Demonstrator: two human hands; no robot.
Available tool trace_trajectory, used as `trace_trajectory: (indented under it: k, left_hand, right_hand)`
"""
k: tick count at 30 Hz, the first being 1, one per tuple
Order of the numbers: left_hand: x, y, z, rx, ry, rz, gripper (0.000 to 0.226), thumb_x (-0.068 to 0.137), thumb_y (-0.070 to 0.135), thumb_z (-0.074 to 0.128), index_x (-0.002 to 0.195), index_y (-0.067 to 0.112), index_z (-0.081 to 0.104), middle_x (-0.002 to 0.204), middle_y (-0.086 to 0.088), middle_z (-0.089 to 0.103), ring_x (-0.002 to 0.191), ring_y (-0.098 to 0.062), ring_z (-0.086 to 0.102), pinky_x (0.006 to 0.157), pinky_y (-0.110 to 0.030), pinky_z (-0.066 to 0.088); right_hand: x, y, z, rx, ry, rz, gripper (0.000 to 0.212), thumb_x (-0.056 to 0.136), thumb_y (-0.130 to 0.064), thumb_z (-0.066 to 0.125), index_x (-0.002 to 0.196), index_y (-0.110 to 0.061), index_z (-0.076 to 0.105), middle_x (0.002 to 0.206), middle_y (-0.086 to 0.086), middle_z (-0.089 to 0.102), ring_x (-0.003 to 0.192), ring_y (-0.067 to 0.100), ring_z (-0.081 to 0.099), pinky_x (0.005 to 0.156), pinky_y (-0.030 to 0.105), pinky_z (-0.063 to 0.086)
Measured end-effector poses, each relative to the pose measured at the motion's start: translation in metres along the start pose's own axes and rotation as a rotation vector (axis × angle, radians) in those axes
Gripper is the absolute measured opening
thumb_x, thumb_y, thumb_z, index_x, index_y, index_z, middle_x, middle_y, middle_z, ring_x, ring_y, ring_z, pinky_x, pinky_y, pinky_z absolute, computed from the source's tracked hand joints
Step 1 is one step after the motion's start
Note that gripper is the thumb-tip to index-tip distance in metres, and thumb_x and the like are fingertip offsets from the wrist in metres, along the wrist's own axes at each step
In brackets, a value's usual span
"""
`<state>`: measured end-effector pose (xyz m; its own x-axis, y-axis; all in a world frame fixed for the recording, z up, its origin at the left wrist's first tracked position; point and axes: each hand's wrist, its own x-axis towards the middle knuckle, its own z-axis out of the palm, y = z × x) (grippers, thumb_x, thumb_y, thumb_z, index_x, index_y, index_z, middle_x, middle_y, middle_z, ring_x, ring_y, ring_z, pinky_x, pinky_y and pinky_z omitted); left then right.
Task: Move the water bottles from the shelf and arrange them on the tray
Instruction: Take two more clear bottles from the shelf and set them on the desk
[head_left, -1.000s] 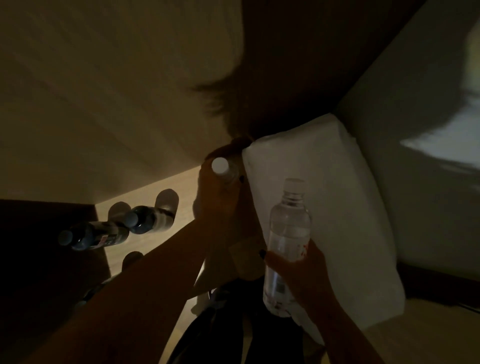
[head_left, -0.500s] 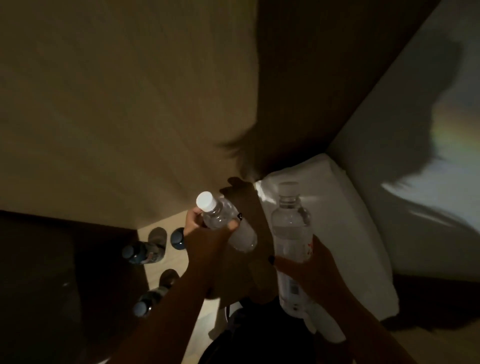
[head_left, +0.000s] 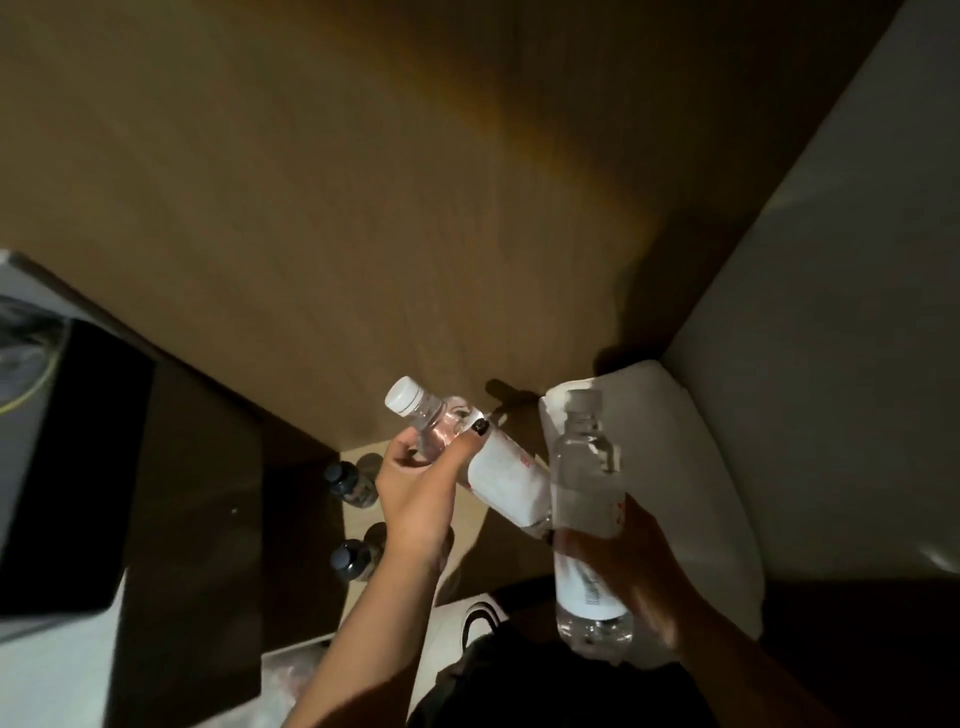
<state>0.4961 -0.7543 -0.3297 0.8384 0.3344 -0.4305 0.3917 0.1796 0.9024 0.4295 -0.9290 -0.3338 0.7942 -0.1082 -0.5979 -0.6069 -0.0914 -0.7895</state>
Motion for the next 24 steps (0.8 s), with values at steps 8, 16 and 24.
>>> trace_trajectory:
  k: [8, 16, 24]
  left_hand:
    - [-0.091, -0.006, -0.003, -0.244, 0.157, -0.007, 0.040, 0.073, 0.025, 0.079, 0.108, 0.014, 0.065, 0.091, -0.002, 0.070, 0.083, -0.018, 0.063, 0.067, -0.029, 0.046]
    - [-0.147, -0.005, -0.011, -0.622, 0.141, -0.192, 0.061, 0.064, 0.063, 0.074, 0.113, 0.027, 0.065, 0.108, -0.010, 0.073, 0.097, -0.031, 0.070, 0.092, -0.056, 0.050]
    - [-0.180, -0.002, -0.094, -0.656, 0.087, -0.244, 0.066, 0.075, 0.069, 0.059, 0.116, 0.017, 0.059, 0.081, -0.008, 0.063, 0.069, -0.023, 0.065, 0.068, -0.039, 0.055]
  right_hand:
    - [-0.068, 0.000, -0.035, -0.031, -0.082, -0.120, 0.036, 0.060, -0.010, 0.080, 0.093, -0.016, 0.067, 0.083, 0.002, 0.074, 0.079, 0.018, 0.071, 0.063, 0.022, 0.056]
    - [-0.132, -0.008, -0.050, -0.151, -0.208, -0.151, 0.029, 0.066, -0.018, 0.077, 0.091, -0.028, 0.065, 0.083, -0.006, 0.073, 0.079, 0.009, 0.070, 0.075, 0.032, 0.058]
    - [-0.169, -0.014, -0.017, -0.227, -0.335, -0.169, 0.029, 0.077, -0.018, 0.076, 0.098, -0.023, 0.057, 0.090, 0.004, 0.067, 0.082, 0.018, 0.066, 0.064, 0.026, 0.053]
